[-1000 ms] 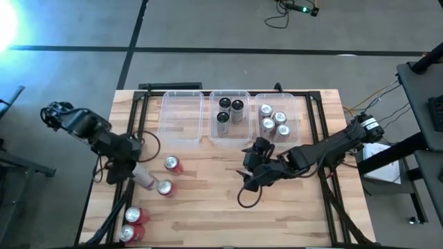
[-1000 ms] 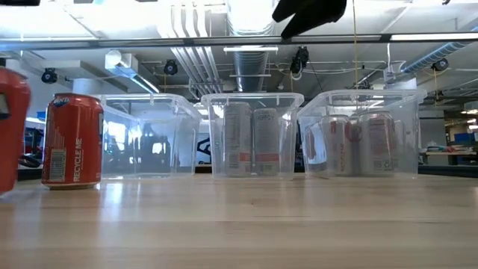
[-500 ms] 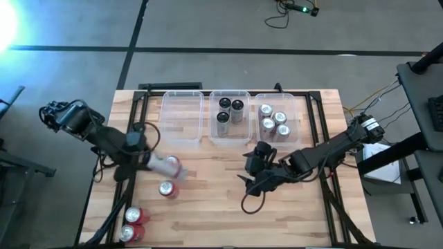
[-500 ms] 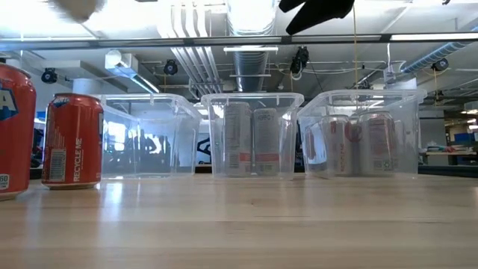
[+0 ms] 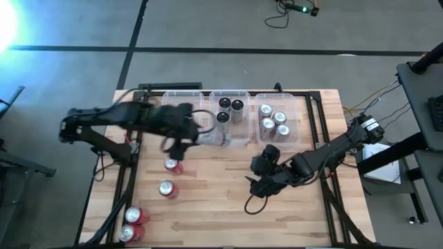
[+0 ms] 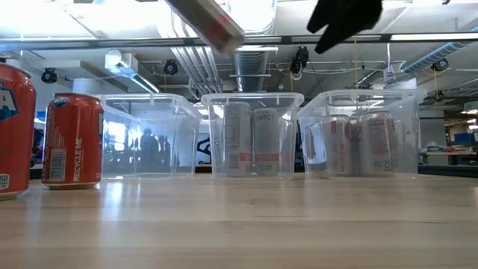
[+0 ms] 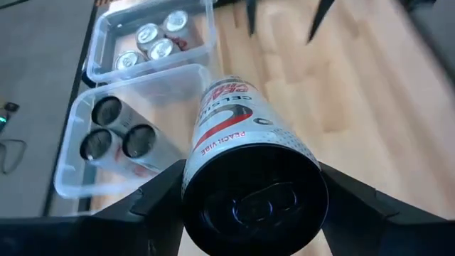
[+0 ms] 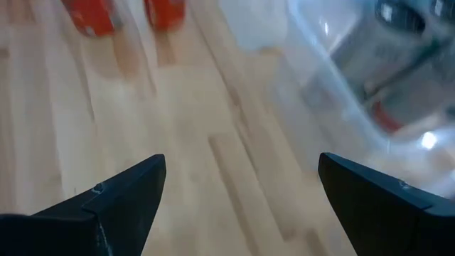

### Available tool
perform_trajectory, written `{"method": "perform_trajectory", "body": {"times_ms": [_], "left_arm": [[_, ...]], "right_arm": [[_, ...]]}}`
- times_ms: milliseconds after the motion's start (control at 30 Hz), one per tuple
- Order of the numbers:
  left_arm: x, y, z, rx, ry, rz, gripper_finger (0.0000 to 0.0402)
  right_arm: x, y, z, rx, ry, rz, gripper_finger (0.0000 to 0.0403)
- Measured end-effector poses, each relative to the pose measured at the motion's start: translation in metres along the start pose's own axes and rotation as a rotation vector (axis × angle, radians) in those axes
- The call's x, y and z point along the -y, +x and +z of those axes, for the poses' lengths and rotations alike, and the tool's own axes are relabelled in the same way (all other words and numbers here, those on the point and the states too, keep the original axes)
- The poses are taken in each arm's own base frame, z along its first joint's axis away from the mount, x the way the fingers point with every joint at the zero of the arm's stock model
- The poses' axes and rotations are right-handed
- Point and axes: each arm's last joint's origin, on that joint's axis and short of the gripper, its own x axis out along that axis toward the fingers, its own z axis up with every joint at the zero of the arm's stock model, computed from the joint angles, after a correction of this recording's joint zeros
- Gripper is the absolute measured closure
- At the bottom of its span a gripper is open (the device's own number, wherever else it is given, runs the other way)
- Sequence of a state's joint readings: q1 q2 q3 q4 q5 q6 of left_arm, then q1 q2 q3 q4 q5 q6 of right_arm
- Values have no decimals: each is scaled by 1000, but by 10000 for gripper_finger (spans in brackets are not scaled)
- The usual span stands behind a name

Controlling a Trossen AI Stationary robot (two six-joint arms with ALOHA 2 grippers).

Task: Sort soda cans
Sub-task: Put the white-pink soda can into the middle transparent bin

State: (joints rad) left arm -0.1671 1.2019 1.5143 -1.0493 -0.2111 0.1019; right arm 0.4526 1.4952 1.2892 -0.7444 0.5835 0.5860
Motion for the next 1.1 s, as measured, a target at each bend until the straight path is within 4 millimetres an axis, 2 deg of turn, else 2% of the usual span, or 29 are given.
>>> {"method": "perform_trajectory", "body": {"times_ms": [133,200,367,567,700,800,1100], "left_arm": [[-22,47,15,-38,108,13,163],[-35,63,24,-45,138,23,163],[-70,90,47,-61,147,-13,163],[-99,122,67,-194,198,-21,163],[-111,136,76,-267,204,-43,163],[-118,140,80,-236,195,-45,163],[-122,151,68,-334,186,-54,163]], "right_arm": [[-4,-1,-10,-43,51,4,39],[-9,-1,-17,-54,53,8,39],[-21,3,-34,-84,84,9,39],[-32,9,-50,-111,100,-5,39],[-36,15,-57,-129,94,-20,39],[-37,18,-61,-140,90,-28,39],[-38,20,-67,-166,92,-20,39]]}}
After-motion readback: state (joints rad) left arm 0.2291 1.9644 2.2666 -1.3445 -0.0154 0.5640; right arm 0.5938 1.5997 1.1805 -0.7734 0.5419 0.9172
